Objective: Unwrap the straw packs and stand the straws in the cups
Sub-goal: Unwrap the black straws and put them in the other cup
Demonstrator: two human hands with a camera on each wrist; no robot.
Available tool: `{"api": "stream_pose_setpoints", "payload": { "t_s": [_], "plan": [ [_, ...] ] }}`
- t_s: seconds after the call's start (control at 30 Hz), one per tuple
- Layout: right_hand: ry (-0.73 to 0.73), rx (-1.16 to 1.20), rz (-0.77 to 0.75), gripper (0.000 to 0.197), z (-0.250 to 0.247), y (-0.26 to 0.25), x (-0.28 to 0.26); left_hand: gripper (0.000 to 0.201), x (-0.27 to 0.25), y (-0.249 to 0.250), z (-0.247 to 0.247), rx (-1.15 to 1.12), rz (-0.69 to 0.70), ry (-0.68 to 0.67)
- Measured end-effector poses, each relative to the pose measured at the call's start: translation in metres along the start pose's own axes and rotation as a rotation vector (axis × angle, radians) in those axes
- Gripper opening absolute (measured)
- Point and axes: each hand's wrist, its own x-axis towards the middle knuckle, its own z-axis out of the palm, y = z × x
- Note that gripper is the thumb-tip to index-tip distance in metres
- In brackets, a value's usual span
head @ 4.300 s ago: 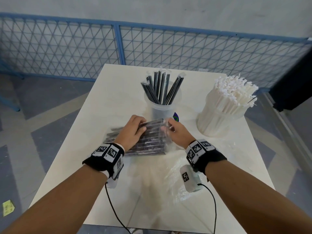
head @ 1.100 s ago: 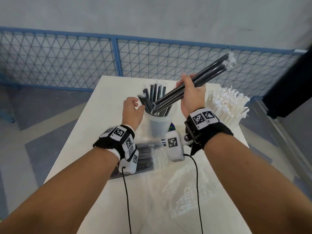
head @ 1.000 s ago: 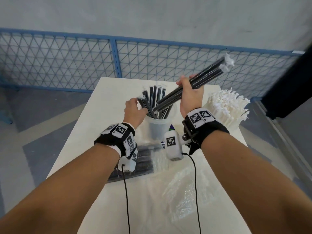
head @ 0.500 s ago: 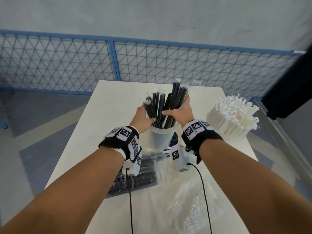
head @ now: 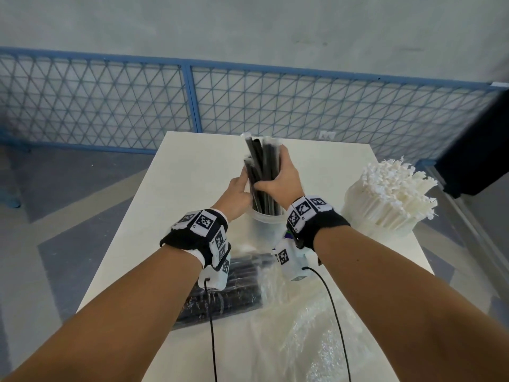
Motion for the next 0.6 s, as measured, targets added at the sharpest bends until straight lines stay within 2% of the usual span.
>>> {"api": "stream_pose_setpoints", "payload": {
  "t_s": [0.07, 0.13, 0.27, 0.37, 0.5, 0.57, 0.6],
  "plan": [
    [0.107, 0.137, 0.009, 0.068, -0.002, 0.0, 0.001, 0.074, -0.002, -0.001, -0.001, -0.032, 0.007, 0.001],
    [0.106, 0.207, 0.009, 0.067, -0.003, 0.0, 0.003, 0.073, -0.002, -0.002, 0.001, -0.084, 0.023, 0.024],
    [0.059, 0.224, -0.026, 0.089, -0.005, 0.003, 0.002, 0.07, -0.003, -0.002, 0.003, -0.19, -0.005, 0.045],
    [0.135, 0.186, -0.043, 0.088, -0.014, -0.002, -0.003, 0.073, -0.004, -0.005, 0.001, -0.227, -0.059, 0.057],
    [0.297, -0.028, -0.213, 0.068, -0.034, -0.013, -0.013, 0.073, -0.01, -0.013, -0.003, -0.315, -0.089, 0.127],
    [0.358, -0.069, -0.287, 0.049, -0.043, -0.018, -0.021, 0.065, -0.015, -0.02, -0.005, -0.38, -0.074, 0.203],
    [0.338, -0.031, -0.299, 0.038, -0.047, -0.02, -0.027, 0.06, -0.018, -0.024, -0.006, -0.404, -0.069, 0.246]
  ]
}}
